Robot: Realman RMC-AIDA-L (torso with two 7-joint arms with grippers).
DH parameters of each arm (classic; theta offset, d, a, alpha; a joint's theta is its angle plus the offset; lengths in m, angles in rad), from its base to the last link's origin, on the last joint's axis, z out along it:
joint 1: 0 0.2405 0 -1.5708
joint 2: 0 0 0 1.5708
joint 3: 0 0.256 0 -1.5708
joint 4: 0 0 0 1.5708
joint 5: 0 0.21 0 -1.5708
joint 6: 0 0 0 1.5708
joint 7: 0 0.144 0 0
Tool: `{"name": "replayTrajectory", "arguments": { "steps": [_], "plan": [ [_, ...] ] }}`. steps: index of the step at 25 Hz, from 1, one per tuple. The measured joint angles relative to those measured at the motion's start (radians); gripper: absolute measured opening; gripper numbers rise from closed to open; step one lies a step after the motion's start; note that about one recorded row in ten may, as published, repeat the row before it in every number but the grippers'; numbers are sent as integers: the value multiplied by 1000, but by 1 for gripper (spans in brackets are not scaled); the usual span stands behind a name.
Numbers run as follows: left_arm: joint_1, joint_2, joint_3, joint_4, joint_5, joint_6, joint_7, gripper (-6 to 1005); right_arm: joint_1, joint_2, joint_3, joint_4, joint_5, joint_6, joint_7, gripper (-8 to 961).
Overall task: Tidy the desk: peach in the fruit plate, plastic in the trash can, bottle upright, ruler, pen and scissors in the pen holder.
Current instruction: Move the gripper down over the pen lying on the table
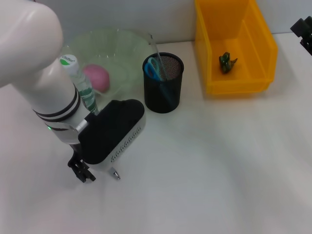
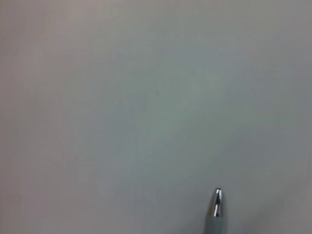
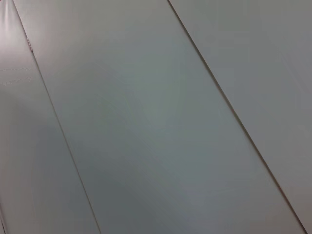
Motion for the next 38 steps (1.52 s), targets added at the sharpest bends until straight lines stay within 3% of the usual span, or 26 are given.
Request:
{"name": "replayTrajectory", "arguments": {
  "steps": [12, 38],
  "plan": [
    [-39, -5, 85, -35, 7, -21, -10, 753, -13, 0, 1, 0, -2, -6, -14, 528],
    [-61, -5, 110, -37, 14, -11, -34, 754, -10, 0, -4, 4, -2, -2, -25, 528]
  ]
}}
